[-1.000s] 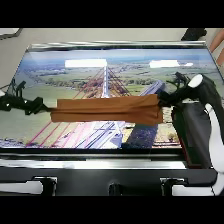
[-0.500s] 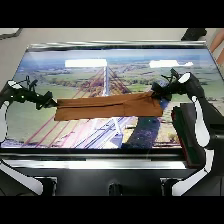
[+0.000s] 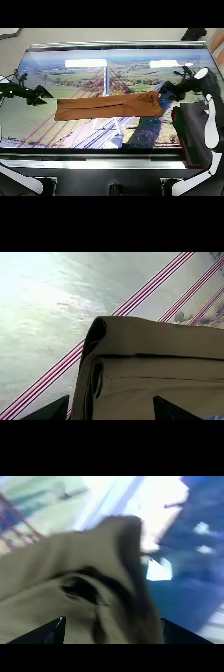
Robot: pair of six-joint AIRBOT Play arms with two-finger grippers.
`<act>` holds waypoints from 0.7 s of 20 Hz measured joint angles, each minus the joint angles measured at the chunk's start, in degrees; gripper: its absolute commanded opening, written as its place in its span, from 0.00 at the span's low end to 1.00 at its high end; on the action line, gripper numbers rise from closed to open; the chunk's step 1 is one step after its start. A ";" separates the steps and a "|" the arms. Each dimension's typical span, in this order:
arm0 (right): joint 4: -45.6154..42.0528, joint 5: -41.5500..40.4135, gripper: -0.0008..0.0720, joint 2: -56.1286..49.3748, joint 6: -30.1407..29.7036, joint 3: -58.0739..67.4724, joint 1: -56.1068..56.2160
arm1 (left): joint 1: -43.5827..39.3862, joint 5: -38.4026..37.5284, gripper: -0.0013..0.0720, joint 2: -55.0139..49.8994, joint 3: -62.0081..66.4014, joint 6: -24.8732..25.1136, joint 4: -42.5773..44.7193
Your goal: Fold the shirts.
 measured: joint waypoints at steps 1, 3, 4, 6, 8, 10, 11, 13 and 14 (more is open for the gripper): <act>-0.70 1.36 1.00 -0.55 -0.42 0.11 -0.66 | 0.31 -0.28 0.85 1.25 0.35 0.02 -0.09; -0.68 4.59 1.00 -2.16 -1.55 0.24 -1.05 | 0.52 -0.79 0.85 3.45 0.68 0.02 -0.15; -0.37 5.05 1.00 -3.13 -2.29 0.28 -1.05 | 0.57 -1.01 0.85 4.44 0.83 0.02 -0.17; 0.35 6.16 1.00 -4.94 -3.52 0.33 -0.39 | 0.46 -1.09 0.85 6.08 0.98 0.02 -0.22; 1.31 6.71 1.00 -6.69 -4.68 0.33 0.83 | 0.09 -1.29 0.85 7.10 1.07 0.02 -0.24; 3.45 7.37 1.00 -8.09 -5.62 0.44 1.40 | -0.55 -1.40 0.85 7.65 1.07 0.02 -0.31; 5.03 7.78 1.00 -8.74 -5.88 0.46 1.49 | -0.90 -1.40 0.85 7.85 1.09 0.02 -0.50; 7.37 8.15 0.96 -9.77 -6.36 0.52 1.97 | -1.51 -1.40 0.85 8.00 1.09 0.02 -0.48; 8.17 8.35 0.85 -10.19 -6.29 0.48 2.03 | -1.86 -1.38 0.85 8.11 1.09 0.02 -0.50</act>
